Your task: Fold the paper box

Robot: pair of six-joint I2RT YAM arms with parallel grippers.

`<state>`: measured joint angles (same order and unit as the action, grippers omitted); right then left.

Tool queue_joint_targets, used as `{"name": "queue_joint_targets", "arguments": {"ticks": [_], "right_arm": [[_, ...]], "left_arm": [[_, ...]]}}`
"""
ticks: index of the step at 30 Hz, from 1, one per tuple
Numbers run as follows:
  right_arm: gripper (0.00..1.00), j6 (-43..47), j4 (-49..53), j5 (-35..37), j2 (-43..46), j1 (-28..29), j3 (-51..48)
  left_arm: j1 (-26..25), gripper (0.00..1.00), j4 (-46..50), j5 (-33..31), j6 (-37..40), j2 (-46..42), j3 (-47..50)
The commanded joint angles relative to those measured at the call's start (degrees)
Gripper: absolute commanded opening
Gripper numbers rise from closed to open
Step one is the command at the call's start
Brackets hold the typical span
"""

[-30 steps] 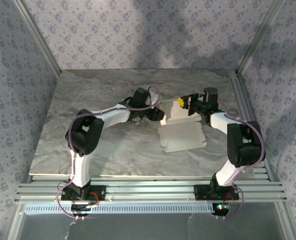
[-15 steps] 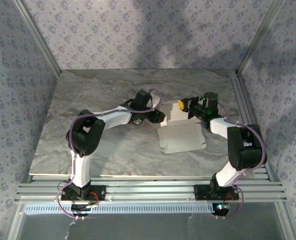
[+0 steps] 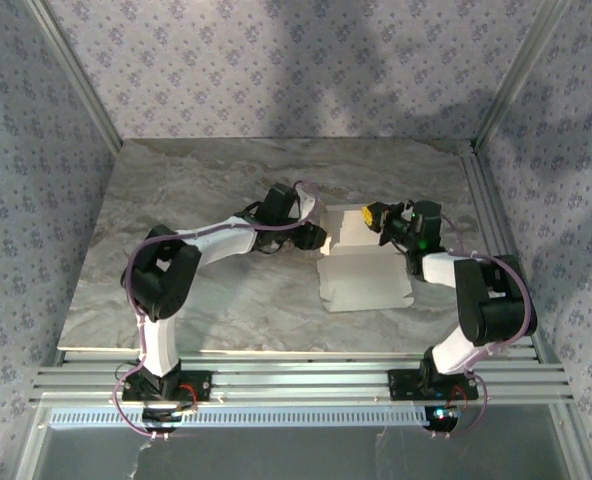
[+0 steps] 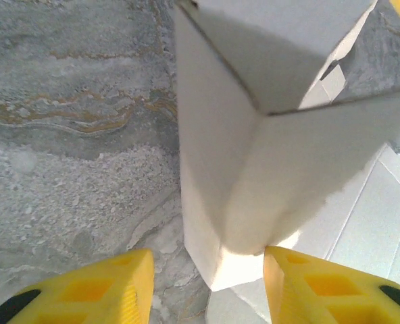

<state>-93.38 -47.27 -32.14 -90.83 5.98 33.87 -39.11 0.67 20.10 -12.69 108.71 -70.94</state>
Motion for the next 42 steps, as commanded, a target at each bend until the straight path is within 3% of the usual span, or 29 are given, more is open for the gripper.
{"name": "queue_joint_targets", "arguments": {"ticks": [1, 17, 42], "right_arm": [[0.0, 0.4, -5.6, 0.5, -0.9, -0.3, 0.0], [0.0, 2.3, -22.0, -4.6, -9.2, -2.0, -2.9], [0.0, 2.3, -26.4, -7.8, -11.0, -4.6, -6.2]], "left_arm": [[0.2, 0.46, 0.0, -1.9, 0.0, -2.7, 0.2], [0.0, 0.46, -1.3, -2.0, -1.6, -0.5, -0.7], [-5.0, 0.46, -6.2, -5.7, -3.6, 1.7, 1.2]]}}
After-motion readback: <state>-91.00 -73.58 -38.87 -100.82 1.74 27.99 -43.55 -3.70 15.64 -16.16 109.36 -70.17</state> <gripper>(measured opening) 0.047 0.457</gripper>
